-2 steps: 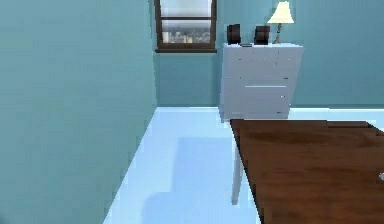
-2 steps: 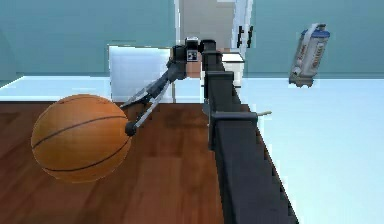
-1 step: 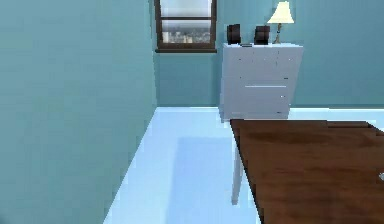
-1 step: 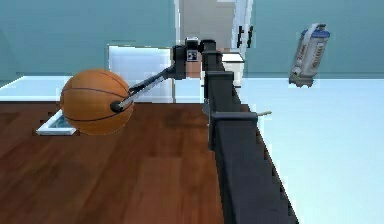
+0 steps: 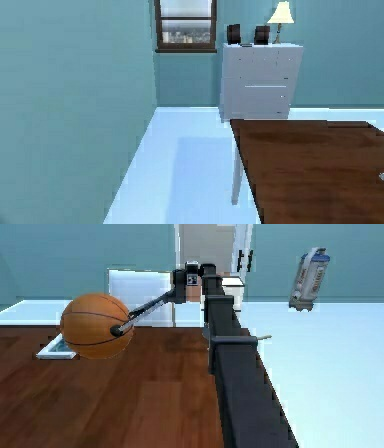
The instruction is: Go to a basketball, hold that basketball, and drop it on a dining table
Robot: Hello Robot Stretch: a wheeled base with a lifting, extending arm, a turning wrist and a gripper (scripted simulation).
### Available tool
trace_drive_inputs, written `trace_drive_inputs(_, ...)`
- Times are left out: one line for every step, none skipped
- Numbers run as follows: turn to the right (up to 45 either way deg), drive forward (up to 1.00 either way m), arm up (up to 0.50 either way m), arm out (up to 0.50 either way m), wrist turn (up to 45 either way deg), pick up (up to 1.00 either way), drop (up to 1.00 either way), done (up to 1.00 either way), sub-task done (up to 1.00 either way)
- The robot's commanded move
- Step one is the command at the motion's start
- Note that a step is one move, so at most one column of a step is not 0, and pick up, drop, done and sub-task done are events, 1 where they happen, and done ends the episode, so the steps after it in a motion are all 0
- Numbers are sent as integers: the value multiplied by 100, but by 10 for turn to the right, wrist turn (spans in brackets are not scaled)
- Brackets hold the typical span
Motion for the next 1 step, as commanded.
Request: trace_drive_inputs(0, 0, 0, 0, 0, 0, 100, 0, 0)
